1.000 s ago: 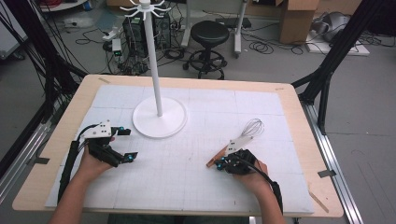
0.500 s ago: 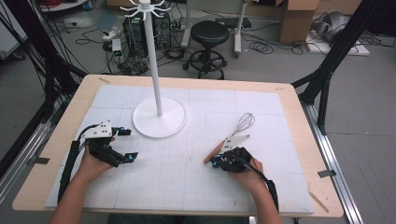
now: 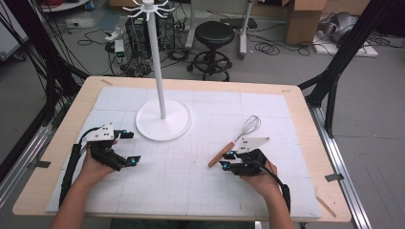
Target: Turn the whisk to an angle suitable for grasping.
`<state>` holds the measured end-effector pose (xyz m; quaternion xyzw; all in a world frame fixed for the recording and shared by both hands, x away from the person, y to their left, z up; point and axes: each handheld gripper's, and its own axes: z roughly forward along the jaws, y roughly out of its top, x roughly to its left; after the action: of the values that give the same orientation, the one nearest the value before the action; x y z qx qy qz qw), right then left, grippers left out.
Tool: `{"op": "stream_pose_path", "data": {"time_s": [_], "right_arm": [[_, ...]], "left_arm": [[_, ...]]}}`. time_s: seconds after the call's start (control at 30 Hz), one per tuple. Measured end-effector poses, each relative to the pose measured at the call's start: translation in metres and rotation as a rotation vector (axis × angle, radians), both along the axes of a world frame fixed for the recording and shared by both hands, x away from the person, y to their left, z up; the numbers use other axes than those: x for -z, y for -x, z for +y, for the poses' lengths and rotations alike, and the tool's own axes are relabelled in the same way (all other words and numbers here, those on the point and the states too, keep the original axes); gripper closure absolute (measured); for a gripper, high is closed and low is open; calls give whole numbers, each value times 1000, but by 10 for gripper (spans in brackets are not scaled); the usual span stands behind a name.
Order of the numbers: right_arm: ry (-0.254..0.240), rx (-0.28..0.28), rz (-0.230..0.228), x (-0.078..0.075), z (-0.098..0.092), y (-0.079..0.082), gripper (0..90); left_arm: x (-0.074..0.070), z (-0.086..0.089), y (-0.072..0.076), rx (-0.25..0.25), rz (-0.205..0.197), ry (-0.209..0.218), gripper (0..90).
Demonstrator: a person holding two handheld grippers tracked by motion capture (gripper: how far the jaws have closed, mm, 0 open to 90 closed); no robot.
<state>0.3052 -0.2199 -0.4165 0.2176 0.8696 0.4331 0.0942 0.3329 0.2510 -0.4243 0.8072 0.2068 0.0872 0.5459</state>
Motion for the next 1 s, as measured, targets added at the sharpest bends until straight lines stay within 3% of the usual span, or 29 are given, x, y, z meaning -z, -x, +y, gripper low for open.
{"op": "stream_pose_path", "data": {"time_s": [0.13, 0.17, 0.37, 0.6, 0.8, 1.0], "right_arm": [[-22, 19, -56, -7, -13, 3, 548], [-38, 38, -81, -12, -19, 4, 482], [-63, 90, -138, -19, -34, 9, 341], [-67, 114, -150, -19, -37, 9, 261], [-111, 130, -148, -21, -41, 9, 205], [-87, 130, -153, -22, -44, 10, 178]], "left_arm": [[-1, 1, 0, -2, -3, 3, 17], [-1, 1, 0, -1, -2, 5, 17], [-2, 1, 1, -3, -7, 11, 17], [-3, 2, 1, -4, -11, 22, 17], [-6, 5, 1, -8, -19, 44, 17], [-6, 6, 0, -4, -20, 55, 17]]}}
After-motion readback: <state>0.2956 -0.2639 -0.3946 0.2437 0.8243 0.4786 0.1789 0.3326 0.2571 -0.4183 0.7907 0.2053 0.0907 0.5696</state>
